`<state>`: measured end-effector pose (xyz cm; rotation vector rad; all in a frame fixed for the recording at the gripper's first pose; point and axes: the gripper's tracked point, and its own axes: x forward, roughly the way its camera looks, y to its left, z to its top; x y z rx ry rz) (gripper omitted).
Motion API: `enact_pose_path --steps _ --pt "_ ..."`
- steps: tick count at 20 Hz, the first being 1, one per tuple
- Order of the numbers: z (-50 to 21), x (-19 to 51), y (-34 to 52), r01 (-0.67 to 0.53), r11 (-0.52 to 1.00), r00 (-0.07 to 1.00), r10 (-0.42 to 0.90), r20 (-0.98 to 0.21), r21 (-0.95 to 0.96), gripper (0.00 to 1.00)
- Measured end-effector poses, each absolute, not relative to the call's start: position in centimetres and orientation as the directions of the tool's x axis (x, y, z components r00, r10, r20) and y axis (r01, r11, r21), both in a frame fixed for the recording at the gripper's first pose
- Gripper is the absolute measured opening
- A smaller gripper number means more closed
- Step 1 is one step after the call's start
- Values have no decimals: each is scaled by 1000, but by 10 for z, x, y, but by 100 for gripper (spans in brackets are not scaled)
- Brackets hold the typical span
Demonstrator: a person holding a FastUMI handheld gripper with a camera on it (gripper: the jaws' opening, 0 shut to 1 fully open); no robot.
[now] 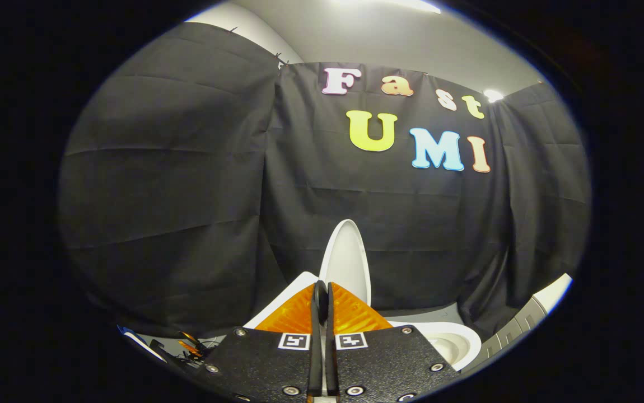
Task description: Open the toilet lid.
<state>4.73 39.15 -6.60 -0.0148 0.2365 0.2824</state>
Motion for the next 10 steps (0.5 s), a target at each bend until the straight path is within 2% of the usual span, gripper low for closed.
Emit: enact_pose_path --steps 5,7,8,10 --pt "-66 46 388 -271 962 935 258 -243 -22 2" --pt "-68 47 387 -281 960 929 269 -255 -13 6" --pt "-67 47 389 -302 953 917 295 -268 13 8" --pt "-70 45 385 -328 940 890 341 -304 96 20"
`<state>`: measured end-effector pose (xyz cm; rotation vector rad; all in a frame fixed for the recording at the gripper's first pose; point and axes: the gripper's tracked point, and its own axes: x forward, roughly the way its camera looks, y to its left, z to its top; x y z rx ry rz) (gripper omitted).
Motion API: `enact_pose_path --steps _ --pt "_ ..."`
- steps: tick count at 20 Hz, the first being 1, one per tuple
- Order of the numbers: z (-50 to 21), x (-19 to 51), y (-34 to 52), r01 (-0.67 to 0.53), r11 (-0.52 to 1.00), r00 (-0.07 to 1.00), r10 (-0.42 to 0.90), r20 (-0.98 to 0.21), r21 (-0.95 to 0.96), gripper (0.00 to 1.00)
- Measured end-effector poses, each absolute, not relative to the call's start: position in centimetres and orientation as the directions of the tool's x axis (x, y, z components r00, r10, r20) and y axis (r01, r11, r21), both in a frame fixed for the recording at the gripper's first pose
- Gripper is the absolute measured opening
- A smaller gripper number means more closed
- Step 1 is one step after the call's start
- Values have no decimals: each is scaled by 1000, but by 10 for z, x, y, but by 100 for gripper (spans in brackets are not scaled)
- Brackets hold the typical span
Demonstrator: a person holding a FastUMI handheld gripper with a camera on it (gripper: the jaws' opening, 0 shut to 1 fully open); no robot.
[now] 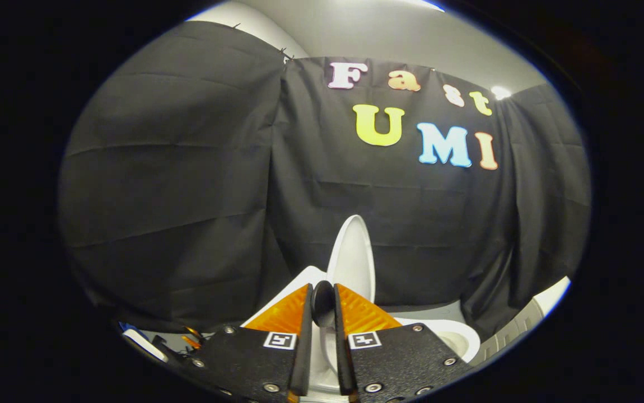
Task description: Open the toilet lid.
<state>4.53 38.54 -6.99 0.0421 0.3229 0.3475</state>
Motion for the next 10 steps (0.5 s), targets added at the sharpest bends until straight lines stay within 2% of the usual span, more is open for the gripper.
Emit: enact_pose_path --steps 5,10 --pt "-28 16 359 -301 935 914 339 -222 189 96" --pt "25 -13 298 -348 918 928 366 -67 191 95"
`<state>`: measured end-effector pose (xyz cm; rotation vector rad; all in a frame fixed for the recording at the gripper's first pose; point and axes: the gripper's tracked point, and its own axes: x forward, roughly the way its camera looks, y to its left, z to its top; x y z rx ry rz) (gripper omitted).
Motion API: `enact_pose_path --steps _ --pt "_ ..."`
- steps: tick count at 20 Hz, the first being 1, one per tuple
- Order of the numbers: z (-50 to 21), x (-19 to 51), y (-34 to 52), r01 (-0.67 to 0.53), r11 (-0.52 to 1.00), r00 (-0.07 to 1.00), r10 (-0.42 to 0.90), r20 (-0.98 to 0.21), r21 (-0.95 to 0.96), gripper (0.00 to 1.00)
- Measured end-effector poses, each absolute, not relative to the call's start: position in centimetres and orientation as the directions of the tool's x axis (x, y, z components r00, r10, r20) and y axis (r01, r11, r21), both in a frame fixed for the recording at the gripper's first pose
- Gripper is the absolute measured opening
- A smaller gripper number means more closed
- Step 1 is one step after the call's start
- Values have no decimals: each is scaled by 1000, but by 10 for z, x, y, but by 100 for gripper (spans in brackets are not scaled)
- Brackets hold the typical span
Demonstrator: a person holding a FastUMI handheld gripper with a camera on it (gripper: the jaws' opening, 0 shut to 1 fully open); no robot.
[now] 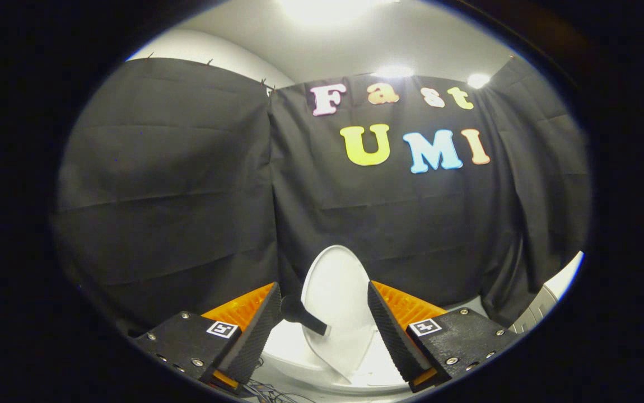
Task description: Open the toilet lid.
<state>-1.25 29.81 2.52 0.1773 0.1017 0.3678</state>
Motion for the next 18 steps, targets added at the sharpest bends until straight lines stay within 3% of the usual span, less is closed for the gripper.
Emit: enact_pose_path --steps 4,7,12,18 --pt "65 1 218 -307 937 952 298 74 166 95" --pt "79 20 149 -227 966 970 214 112 121 95" --pt "75 22 37 -82 994 992 75 99 72 95" --pt "36 -9 -29 -24 998 993 30 110 -57 94"
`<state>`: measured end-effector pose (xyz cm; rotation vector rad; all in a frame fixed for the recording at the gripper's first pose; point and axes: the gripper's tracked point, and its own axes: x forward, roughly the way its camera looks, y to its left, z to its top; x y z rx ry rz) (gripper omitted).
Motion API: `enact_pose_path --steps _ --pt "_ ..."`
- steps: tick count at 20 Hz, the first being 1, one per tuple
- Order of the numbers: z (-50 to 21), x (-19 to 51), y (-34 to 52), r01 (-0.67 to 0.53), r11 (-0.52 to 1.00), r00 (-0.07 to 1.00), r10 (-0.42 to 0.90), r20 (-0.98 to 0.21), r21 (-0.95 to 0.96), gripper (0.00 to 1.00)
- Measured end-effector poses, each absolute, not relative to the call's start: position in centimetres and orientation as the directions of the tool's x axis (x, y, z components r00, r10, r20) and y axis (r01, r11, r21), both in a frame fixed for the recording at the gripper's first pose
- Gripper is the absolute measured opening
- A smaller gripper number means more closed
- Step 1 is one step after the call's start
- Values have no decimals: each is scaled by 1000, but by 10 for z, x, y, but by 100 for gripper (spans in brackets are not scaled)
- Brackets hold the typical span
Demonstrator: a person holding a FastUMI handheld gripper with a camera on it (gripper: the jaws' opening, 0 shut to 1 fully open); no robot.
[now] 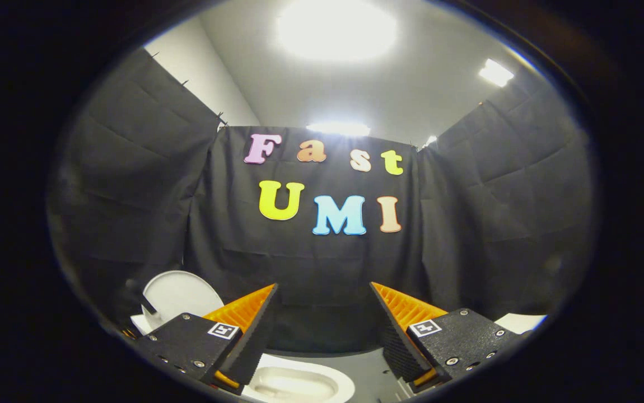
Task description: Open the toilet lid.
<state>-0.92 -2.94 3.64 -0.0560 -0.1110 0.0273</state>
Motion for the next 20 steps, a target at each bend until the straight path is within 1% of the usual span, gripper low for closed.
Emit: enact_pose_path --steps 3,7,10,12,14,16,20 --pt "11 -8 -30 -49 998 996 51 73 -35 95" --pt "-7 -3 -36 -45 998 998 44 34 37 96" --pt "-16 -1 -43 -23 998 1000 21 19 58 96" --pt "-24 1 -37 -33 997 999 34 -3 64 96" --pt "-28 1 -45 -15 997 1000 15 -2 73 96" --pt "-30 2 -42 -27 995 1000 27 -2 94 96" --pt "-33 0 -59 16 995 1000 -14 -23 101 96"
